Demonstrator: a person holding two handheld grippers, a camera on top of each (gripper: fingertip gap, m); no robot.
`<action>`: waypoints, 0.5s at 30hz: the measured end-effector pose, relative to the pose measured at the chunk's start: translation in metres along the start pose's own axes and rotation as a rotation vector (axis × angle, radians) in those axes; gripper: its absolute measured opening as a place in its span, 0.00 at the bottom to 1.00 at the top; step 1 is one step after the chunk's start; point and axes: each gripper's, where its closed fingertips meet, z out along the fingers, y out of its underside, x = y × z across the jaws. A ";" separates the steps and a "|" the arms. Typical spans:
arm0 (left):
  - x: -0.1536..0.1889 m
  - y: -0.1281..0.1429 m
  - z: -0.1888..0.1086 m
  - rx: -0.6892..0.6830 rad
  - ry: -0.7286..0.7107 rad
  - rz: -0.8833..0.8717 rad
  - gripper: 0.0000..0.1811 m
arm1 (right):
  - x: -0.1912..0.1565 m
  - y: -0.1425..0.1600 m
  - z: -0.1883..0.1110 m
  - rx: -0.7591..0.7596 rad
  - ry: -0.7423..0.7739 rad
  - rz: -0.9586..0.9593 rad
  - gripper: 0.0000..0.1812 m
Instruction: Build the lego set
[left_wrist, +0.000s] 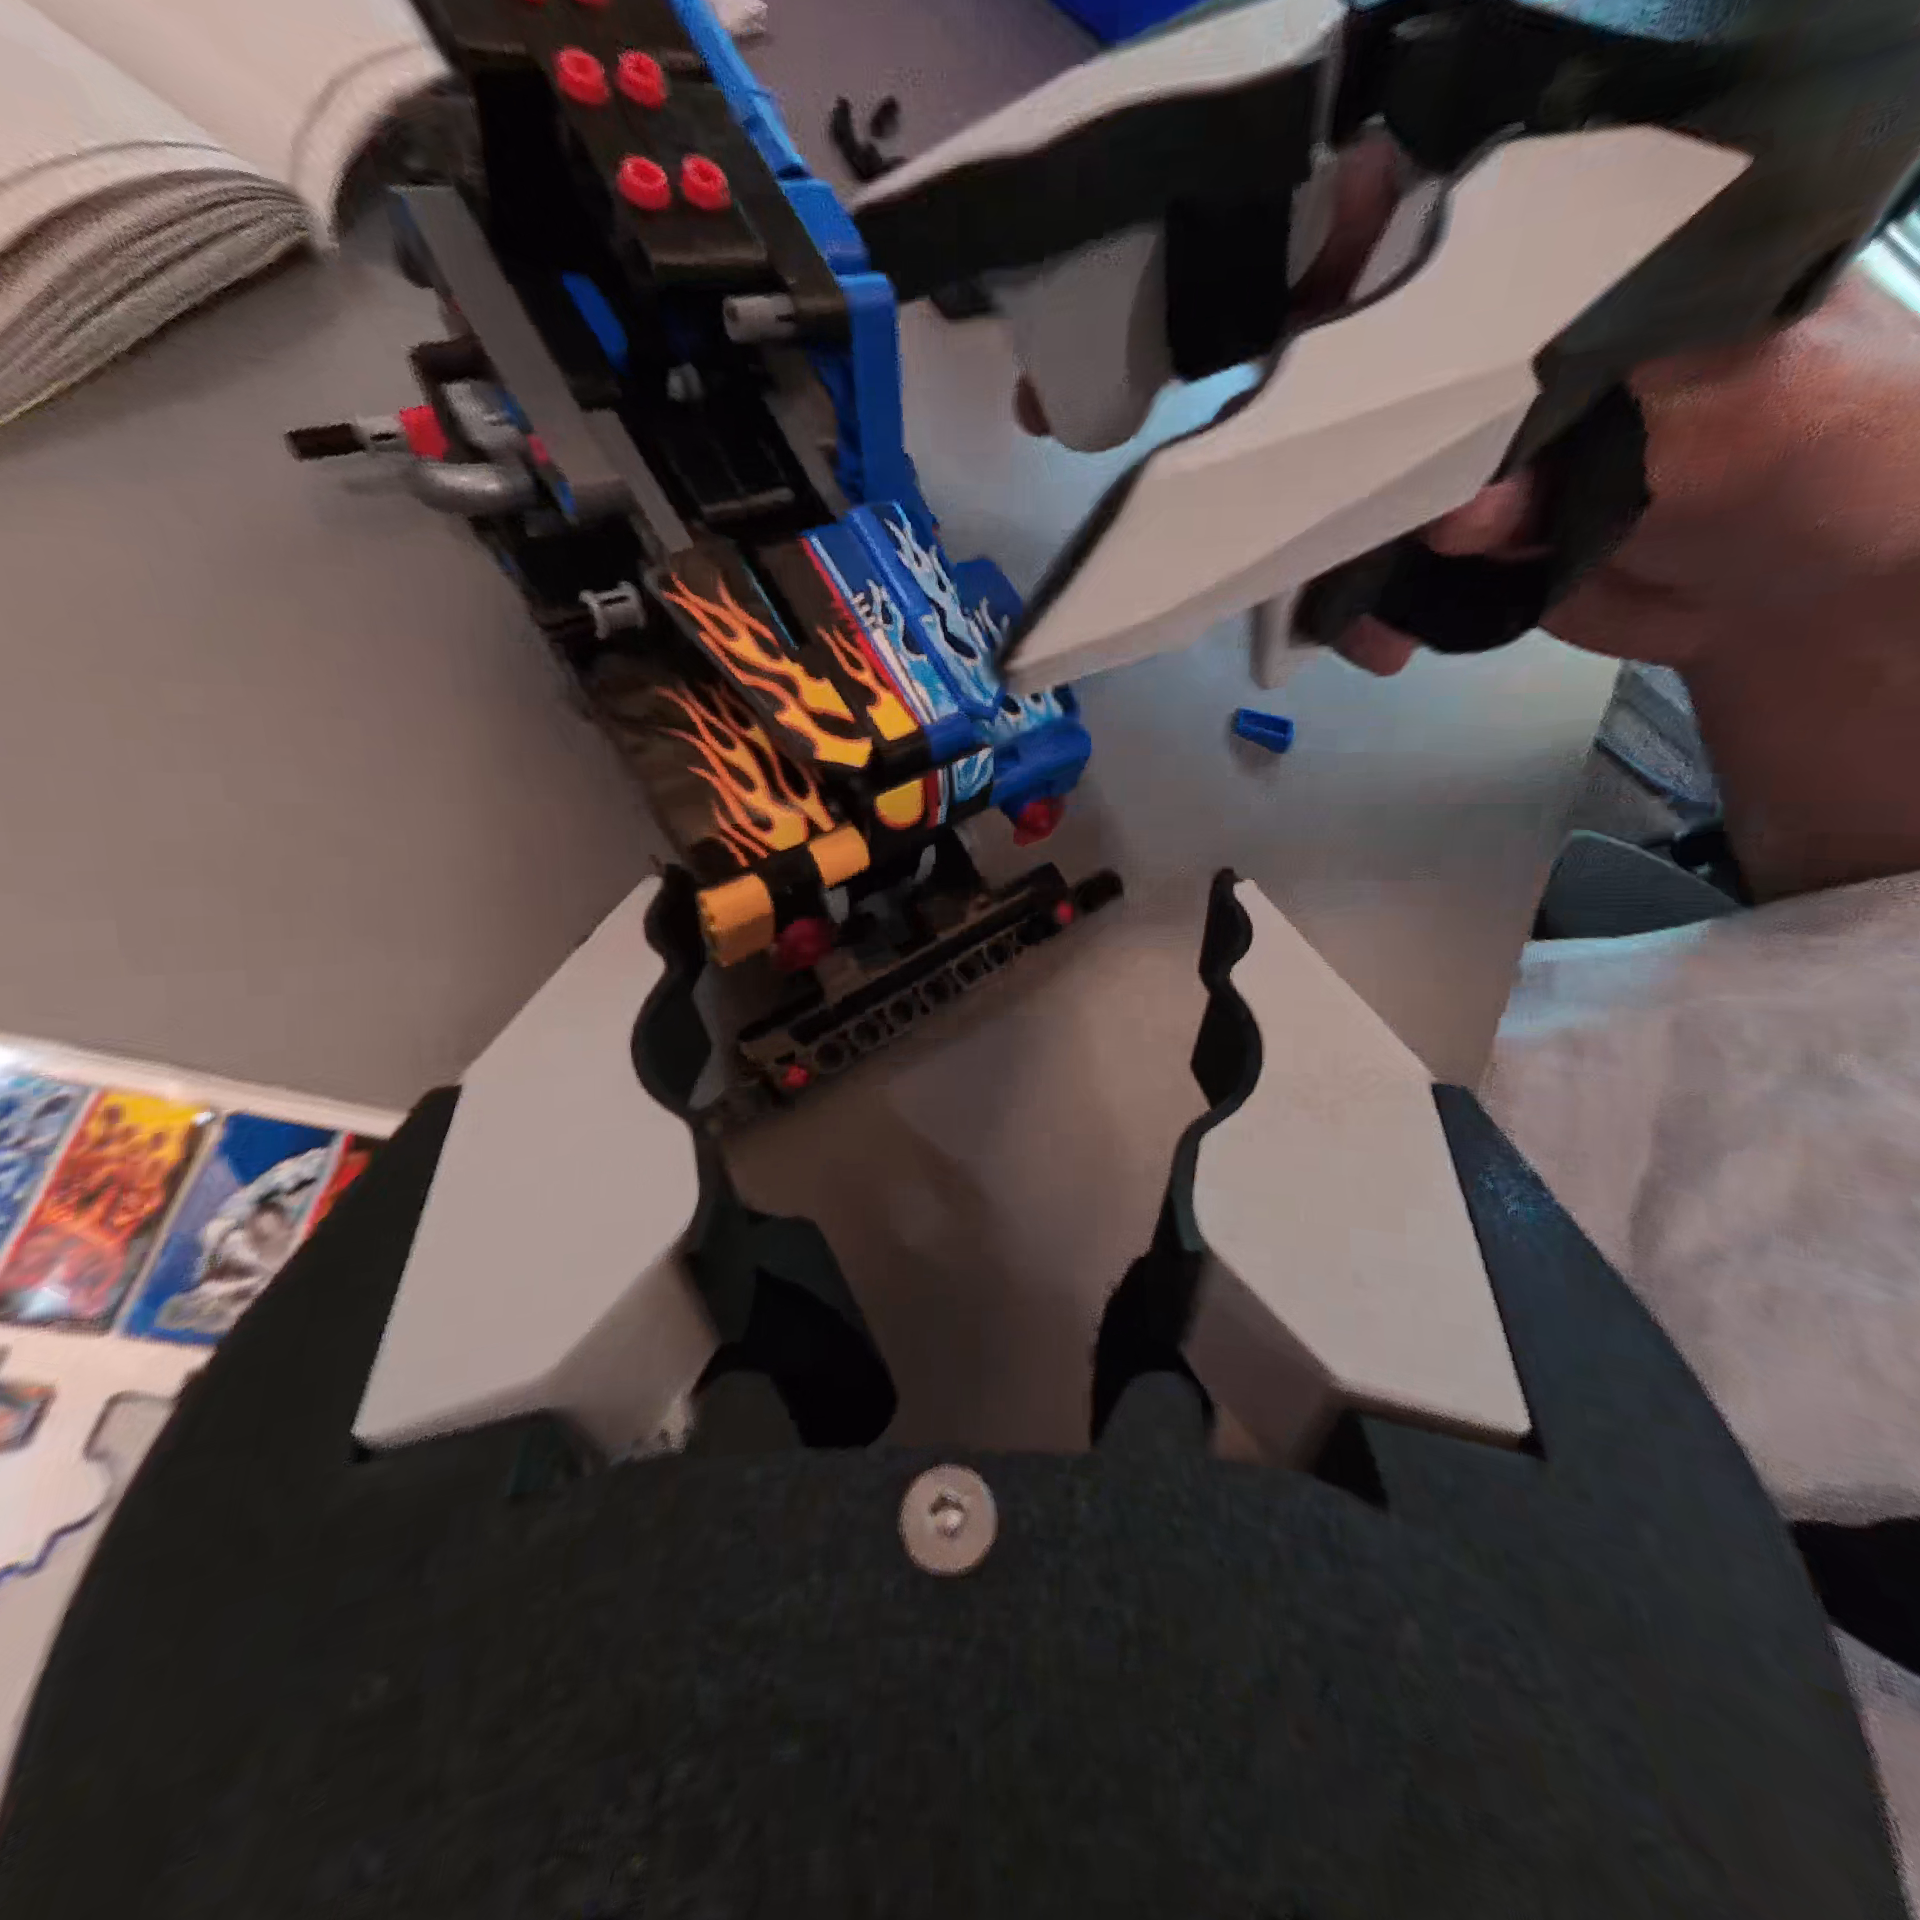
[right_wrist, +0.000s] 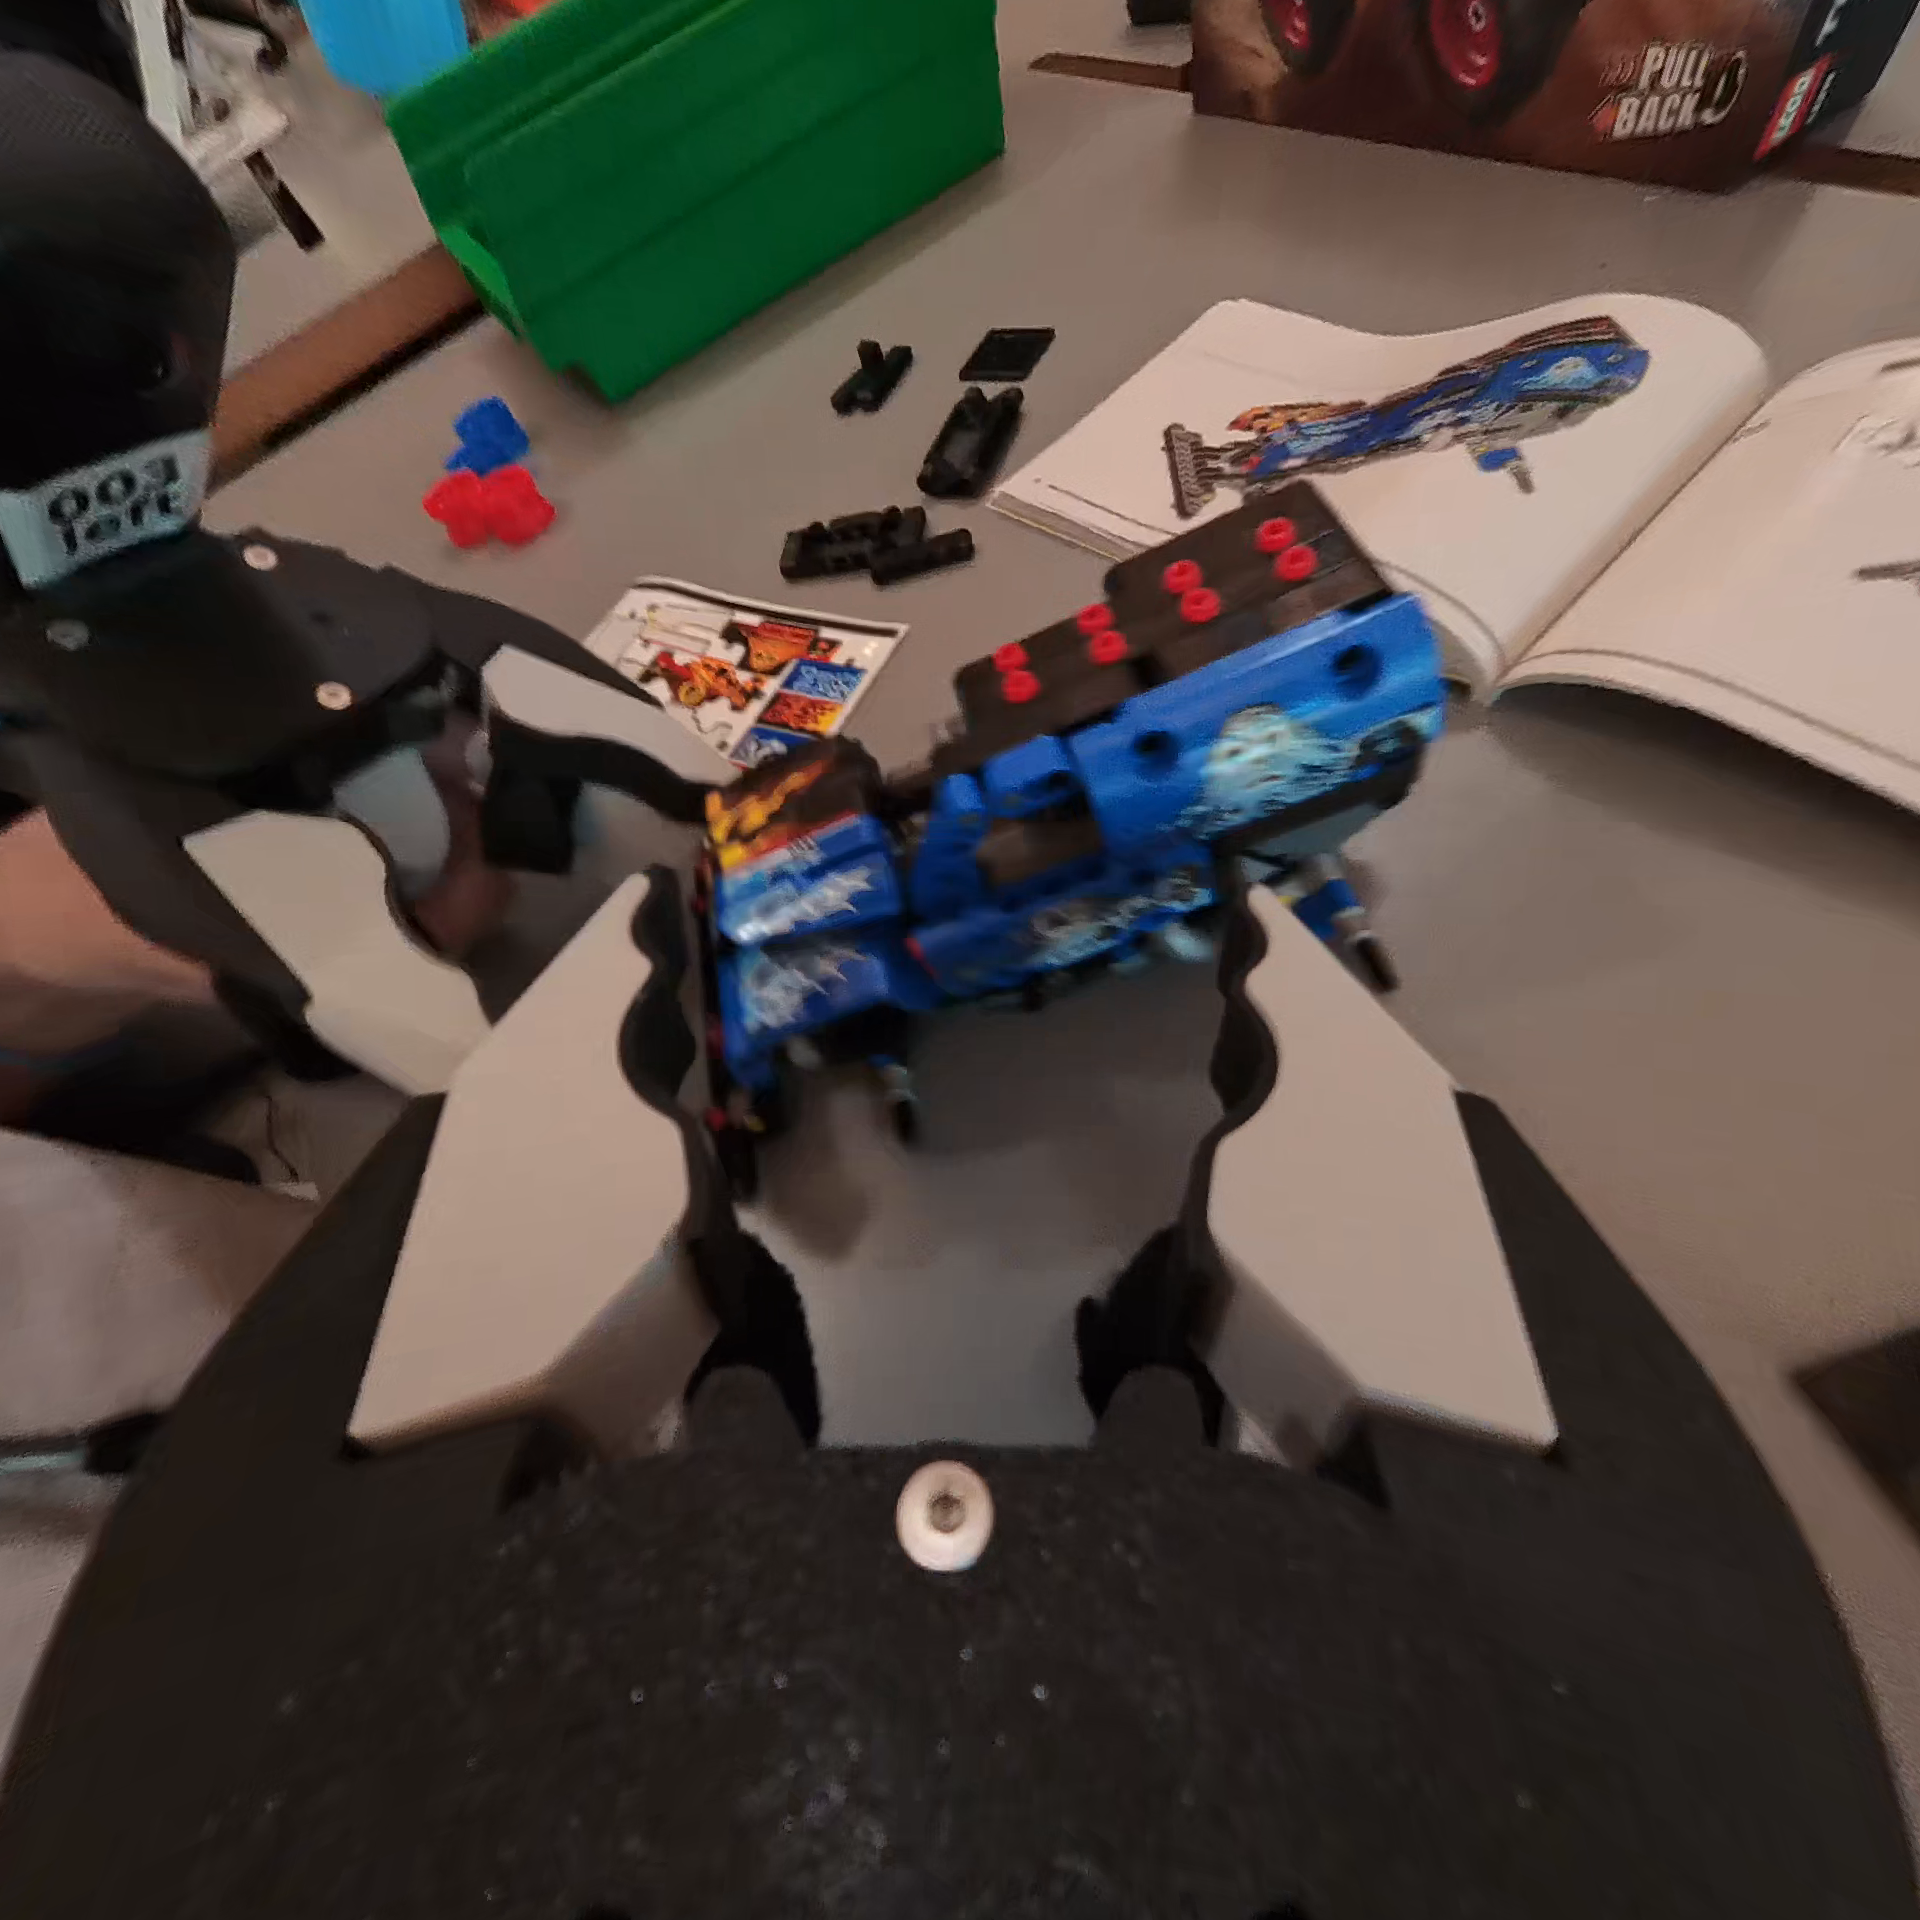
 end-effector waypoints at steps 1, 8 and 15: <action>0.010 0.002 0.003 -0.017 0.029 0.025 0.51 | -0.004 0.000 0.005 0.016 0.021 0.020 0.58; 0.012 -0.019 -0.016 -0.038 0.069 0.402 0.50 | 0.018 0.004 -0.012 -0.059 0.224 0.040 0.57; -0.051 -0.091 0.003 -0.034 0.226 0.559 0.52 | 0.002 0.032 -0.020 -0.114 0.366 0.038 0.58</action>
